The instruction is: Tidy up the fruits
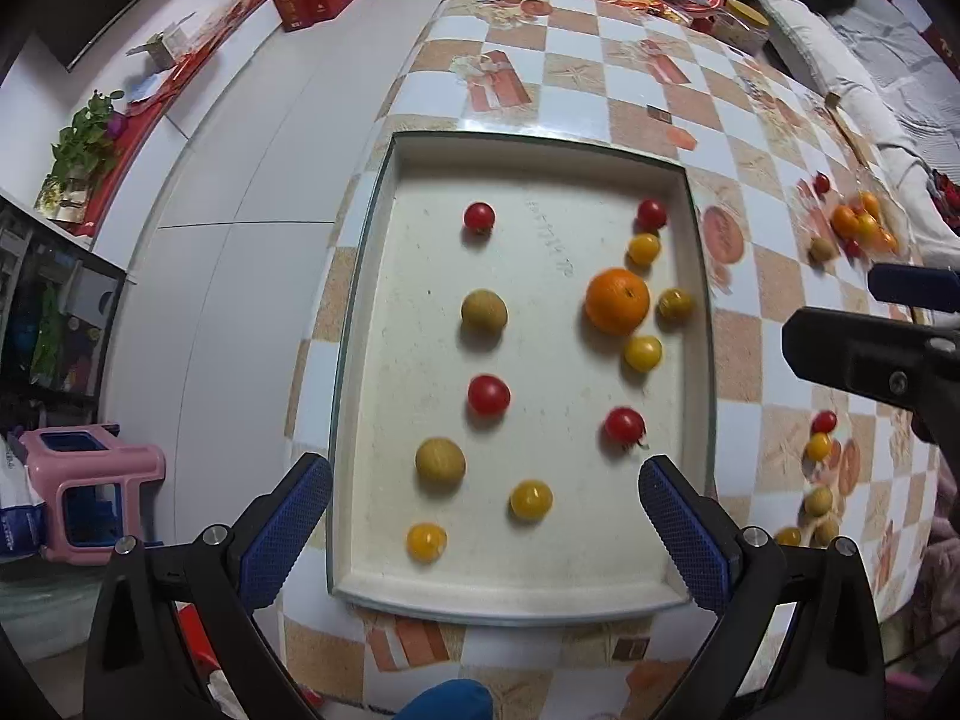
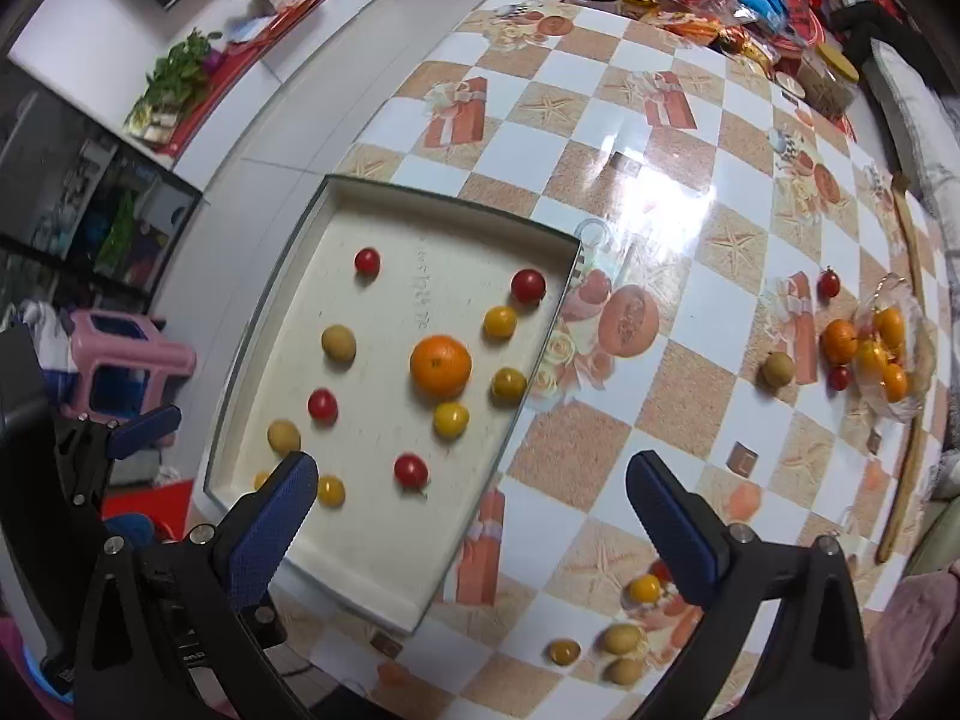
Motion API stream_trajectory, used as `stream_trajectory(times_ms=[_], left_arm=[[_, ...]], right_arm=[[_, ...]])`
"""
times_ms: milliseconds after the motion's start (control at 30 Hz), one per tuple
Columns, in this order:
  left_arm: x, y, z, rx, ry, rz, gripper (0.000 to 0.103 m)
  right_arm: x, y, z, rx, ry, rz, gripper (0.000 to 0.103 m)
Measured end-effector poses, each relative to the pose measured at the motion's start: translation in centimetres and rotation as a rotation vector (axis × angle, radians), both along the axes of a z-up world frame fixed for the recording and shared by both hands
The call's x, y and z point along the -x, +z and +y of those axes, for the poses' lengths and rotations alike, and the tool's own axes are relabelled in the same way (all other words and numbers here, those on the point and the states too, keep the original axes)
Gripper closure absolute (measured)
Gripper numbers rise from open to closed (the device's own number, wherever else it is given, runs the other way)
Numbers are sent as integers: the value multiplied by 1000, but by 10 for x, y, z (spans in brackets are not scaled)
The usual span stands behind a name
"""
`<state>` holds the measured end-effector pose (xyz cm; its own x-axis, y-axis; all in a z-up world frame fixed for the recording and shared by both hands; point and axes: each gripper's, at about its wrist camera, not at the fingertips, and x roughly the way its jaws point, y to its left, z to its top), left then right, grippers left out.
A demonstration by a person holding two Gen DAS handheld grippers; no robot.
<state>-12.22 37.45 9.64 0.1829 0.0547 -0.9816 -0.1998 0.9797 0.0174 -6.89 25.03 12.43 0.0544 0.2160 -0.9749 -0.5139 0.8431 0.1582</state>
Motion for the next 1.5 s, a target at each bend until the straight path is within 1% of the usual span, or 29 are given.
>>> stream_trajectory(times_ms=[100, 200, 400, 600, 1167, 1500], left_arm=[[14, 7, -5, -5, -30, 7, 0], [26, 12, -13, -43, -68, 23, 0], [43, 21, -21, -58, -111, 38, 0], [51, 25, -21, -73, -114, 43, 0], [54, 34, -24, -92, -110, 27, 0], [54, 31, -28, -81, -115, 42, 0]], right_arm=[[10, 6, 1, 16, 30, -2, 0], [23, 12, -1, 40, 53, -2, 0], [43, 15, -8, 80, 84, 6, 0], [47, 18, -14, 95, 83, 5, 0], [49, 24, -10, 96, 97, -8, 0], [51, 23, -5, 99, 126, -8, 0]])
